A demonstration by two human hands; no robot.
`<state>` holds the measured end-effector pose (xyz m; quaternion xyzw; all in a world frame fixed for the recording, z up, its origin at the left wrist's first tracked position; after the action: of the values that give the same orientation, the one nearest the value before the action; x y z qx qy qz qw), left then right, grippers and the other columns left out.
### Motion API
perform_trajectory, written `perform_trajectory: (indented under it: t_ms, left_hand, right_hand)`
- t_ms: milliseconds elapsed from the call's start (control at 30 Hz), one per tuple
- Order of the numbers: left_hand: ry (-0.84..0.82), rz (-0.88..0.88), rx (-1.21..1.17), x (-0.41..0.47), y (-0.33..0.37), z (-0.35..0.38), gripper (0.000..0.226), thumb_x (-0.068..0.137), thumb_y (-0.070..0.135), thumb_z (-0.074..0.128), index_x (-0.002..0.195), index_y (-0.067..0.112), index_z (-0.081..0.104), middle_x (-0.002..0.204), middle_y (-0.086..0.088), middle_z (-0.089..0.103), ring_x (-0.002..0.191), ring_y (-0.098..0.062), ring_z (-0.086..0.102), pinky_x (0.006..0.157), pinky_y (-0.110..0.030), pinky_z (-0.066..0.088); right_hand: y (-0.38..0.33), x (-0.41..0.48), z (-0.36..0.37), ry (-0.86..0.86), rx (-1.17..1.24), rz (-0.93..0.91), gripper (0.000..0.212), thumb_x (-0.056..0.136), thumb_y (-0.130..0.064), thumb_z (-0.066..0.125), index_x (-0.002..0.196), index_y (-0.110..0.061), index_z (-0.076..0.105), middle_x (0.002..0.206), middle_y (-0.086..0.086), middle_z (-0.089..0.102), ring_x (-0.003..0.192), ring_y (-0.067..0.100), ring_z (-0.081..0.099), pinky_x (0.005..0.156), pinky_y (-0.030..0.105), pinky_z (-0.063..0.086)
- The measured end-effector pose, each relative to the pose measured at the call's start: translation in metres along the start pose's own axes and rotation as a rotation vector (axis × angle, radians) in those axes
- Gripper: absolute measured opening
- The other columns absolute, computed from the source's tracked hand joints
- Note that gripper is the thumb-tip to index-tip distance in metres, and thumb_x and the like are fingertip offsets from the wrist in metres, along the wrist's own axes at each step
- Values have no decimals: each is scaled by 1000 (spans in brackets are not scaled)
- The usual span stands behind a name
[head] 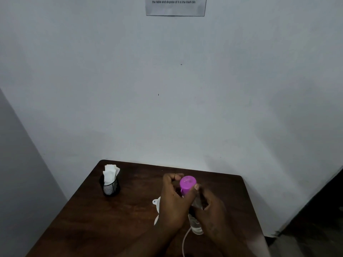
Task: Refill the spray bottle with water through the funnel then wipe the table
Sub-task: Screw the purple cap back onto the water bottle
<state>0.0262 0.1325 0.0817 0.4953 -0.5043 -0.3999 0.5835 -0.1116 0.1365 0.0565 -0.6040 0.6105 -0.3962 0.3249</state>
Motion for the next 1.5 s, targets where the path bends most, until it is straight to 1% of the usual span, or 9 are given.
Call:
perform_trajectory:
  t_ms: [300, 400, 467, 633, 800, 933, 1033, 1167, 1500]
  left_hand:
    - [-20, 41, -116, -3, 4, 0, 30, 92, 35, 70, 120, 24, 67, 117, 9, 69, 113, -12, 67, 92, -23, 55]
    - [-37, 8, -72, -3, 3, -1, 46, 84, 40, 79, 121, 29, 55, 112, 16, 69, 104, -13, 71, 85, -26, 59]
    - [-6, -11, -34, -3, 3, -3, 60, 74, 42, 87, 118, 32, 49, 112, 21, 67, 99, -12, 73, 82, -30, 61]
    - [29, -24, -76, -3, -1, -4, 55, 73, 33, 89, 109, 31, 47, 112, 19, 64, 99, -18, 74, 81, -42, 63]
    - [2, 14, -61, -5, 1, -2, 38, 87, 19, 80, 113, 21, 53, 107, 14, 69, 98, -19, 73, 84, -43, 62]
    - [6, 28, -113, -7, 3, -2, 25, 93, 10, 71, 115, 16, 61, 106, -2, 71, 100, -19, 72, 83, -30, 59]
    - [-12, 9, -105, -6, 2, -2, 33, 89, 23, 77, 118, 22, 60, 109, 4, 71, 101, -17, 72, 84, -31, 60]
    - [14, -5, -26, -5, 1, -4, 61, 69, 44, 89, 116, 29, 52, 108, 17, 69, 97, -14, 73, 82, -35, 61]
    - [-17, 66, 20, -7, 2, -5, 36, 88, 14, 74, 119, 28, 64, 116, 15, 67, 110, -7, 67, 93, -30, 58]
  right_hand:
    - [2, 1, 8, 93, 75, 11, 66, 52, -91, 58, 96, -43, 64, 85, -17, 69, 85, 0, 65, 78, 18, 47]
    - [0, -2, 5, 46, 34, 0, 37, 69, -63, 77, 100, -50, 62, 88, -26, 68, 87, -7, 65, 73, 8, 46]
    - [0, -4, 2, -10, -4, 0, 43, 73, -45, 82, 111, -48, 63, 97, -23, 70, 92, -6, 66, 75, 14, 51]
    - [0, -2, 2, 4, -15, -28, 47, 71, -40, 83, 107, -56, 58, 97, -30, 67, 95, -8, 64, 76, 11, 48]
    - [-6, -4, 0, 23, 32, -24, 50, 63, -63, 70, 111, -50, 65, 97, -27, 71, 91, -10, 64, 77, 15, 50]
    - [-10, -3, 7, 73, 86, -28, 45, 66, -55, 82, 107, -43, 69, 93, -16, 71, 92, 0, 67, 77, 9, 45]
    - [-7, -3, 6, 94, 80, -4, 41, 64, -68, 77, 101, -56, 65, 89, -19, 69, 87, -13, 64, 80, 19, 49]
    - [0, -2, 0, 7, -14, 7, 63, 63, -66, 70, 121, -43, 63, 105, -20, 70, 98, 0, 66, 85, 30, 57]
    - [1, -2, 4, -27, -5, 68, 33, 73, -44, 82, 98, -46, 61, 94, -14, 70, 92, 2, 66, 74, 18, 48]
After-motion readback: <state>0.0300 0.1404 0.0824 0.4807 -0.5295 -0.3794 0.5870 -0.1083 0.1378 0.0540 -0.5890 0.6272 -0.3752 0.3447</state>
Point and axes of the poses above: each hand's wrist, its own x-axis towards the middle knuckle, its own z-axis out of the palm, y = z × x, the point moved 3 cm from there along x, towards the middle knuckle
